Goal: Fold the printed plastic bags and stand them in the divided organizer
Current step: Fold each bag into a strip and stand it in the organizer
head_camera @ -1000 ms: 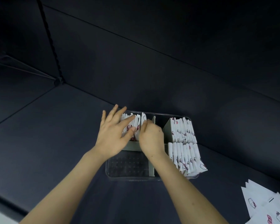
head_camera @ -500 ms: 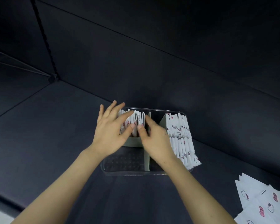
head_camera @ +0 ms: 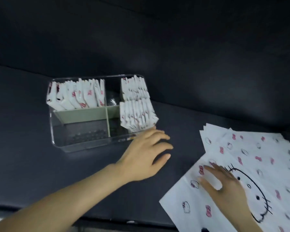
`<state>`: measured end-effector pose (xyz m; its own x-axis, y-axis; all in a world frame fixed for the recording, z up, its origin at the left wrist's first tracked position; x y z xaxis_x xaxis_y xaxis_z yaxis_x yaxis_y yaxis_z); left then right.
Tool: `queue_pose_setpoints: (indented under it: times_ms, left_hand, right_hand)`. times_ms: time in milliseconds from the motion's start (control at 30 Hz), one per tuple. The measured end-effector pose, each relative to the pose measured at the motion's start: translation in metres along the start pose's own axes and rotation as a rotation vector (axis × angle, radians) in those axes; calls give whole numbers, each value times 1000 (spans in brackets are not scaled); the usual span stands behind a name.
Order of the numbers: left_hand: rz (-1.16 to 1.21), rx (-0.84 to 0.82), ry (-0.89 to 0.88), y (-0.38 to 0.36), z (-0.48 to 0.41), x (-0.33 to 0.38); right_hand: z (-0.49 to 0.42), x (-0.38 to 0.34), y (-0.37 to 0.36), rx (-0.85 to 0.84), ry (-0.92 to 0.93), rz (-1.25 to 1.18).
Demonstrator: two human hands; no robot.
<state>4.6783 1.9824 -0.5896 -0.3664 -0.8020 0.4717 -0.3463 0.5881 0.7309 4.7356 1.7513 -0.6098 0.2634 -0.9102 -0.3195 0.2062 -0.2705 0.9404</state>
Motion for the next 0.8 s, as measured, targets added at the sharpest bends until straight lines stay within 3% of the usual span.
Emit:
queue_pose_setpoints:
  times_ms: [133, 367, 500, 567, 700, 800]
  left_hand:
    - [22, -182, 36, -57, 7, 15]
    - [315, -162, 330, -87, 9, 20]
    - [668, -213, 471, -77, 1, 23]
    - [789, -267, 486, -72, -4, 23]
    - [795, -395, 460, -67, -14, 29]
    - [815, -293, 556, -75, -23, 34]
  right_hand:
    - [26, 45, -41, -16, 83, 97]
    - [19, 51, -37, 126, 204, -257]
    - [16, 35, -23, -173, -61, -946]
    - [11, 31, -17, -287, -111, -1123]
    - [-2, 31, -21, -511, -231, -1205]
    - [-9, 31, -35, -600, -277, -1156]
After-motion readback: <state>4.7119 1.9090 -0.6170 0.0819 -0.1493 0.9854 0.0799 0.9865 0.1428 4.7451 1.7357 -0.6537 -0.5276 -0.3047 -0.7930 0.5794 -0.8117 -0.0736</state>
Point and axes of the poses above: each hand's wrist, its own z-axis away from the middle knuckle, its own y-axis out of the back of the hand, x = y × z, the point moved 7 cm from there along -z, towards the middle knuckle, and after that the axes turned 1 degree about -y, right-handed, at the moved point
